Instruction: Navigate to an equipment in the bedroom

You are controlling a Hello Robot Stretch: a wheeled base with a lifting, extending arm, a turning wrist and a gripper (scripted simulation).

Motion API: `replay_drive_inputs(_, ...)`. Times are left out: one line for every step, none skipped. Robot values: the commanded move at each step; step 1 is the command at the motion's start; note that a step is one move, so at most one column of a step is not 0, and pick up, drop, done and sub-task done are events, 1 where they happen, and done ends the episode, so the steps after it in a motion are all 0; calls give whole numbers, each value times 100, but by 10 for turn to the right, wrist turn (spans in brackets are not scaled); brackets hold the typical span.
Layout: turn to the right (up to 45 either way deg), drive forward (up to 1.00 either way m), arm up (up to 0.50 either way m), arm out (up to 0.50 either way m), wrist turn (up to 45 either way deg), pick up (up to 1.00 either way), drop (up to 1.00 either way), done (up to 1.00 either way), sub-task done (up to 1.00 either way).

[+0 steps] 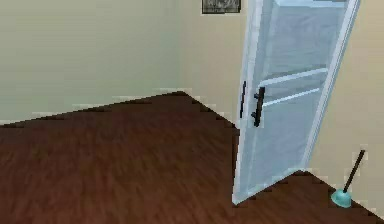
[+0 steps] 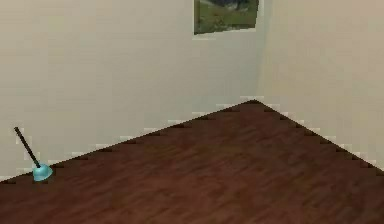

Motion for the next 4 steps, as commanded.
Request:
replay_drive_inputs(-30, 0, 0, 0, 0, 0, 0, 0, 0)
replay_drive_inputs(-120, 0, 0, 0, 0, 0, 0, 0, 0)
replay_drive_inputs(0, 100, 0, 0, 0, 0, 0, 0, 0)
replay_drive_inputs(-30, 0, 0, 0, 0, 0, 0, 0, 0)
